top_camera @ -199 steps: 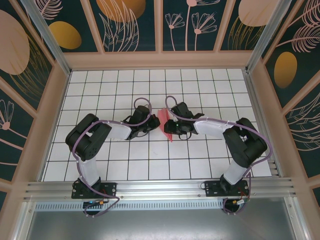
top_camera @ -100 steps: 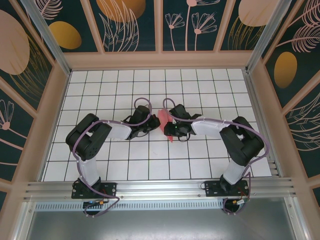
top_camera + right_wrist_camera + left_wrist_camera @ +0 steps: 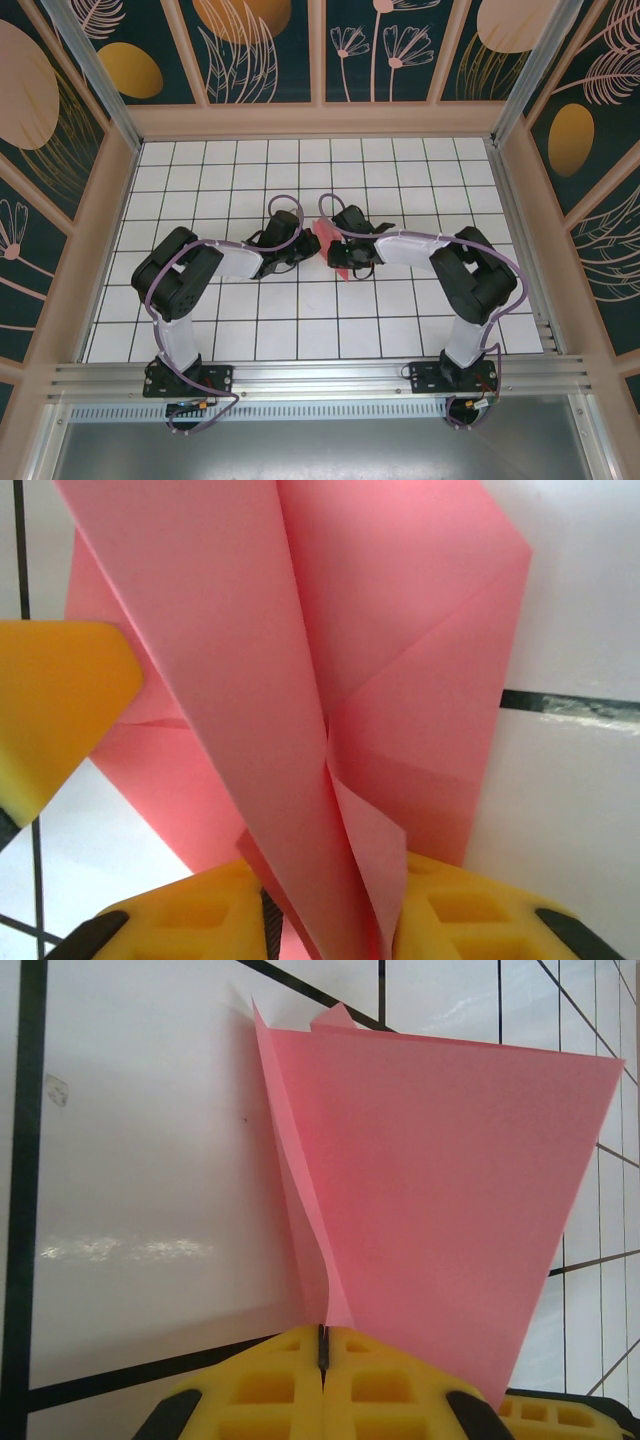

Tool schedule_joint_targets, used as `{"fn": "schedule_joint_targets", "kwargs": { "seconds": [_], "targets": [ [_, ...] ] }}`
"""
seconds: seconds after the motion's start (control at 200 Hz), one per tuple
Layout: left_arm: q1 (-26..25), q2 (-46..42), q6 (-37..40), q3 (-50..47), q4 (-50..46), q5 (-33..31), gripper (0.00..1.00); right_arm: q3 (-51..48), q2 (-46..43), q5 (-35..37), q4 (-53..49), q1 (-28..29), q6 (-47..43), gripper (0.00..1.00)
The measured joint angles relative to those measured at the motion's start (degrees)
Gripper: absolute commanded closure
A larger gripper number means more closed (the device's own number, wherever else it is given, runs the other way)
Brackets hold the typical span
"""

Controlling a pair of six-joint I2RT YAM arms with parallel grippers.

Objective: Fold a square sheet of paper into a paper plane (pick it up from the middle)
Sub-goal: Move the paper plane to the top-center of the table.

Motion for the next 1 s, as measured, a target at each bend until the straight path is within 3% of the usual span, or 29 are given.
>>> {"fn": "schedule_joint_targets", "kwargs": {
  "seconds": [0.55,0.756,1.001],
  "targets": [
    [0.0,0.0,0.0,0.0,-0.2,0.0,1.0,2.2,2.0,3.2,-0.5,0.2,0.0,0.86],
    [0.0,-0.3,0.4,0.2,-2.4,-0.9,0.72,2.7,2.1,4.3,-1.0,0.4,0.1,0.93],
    [0.2,-7.1,1.6,0.3,-10.4,-8.8,0.44,2.8,0.8,9.6,-4.0,0.7,0.1,0.93]
  ]
}}
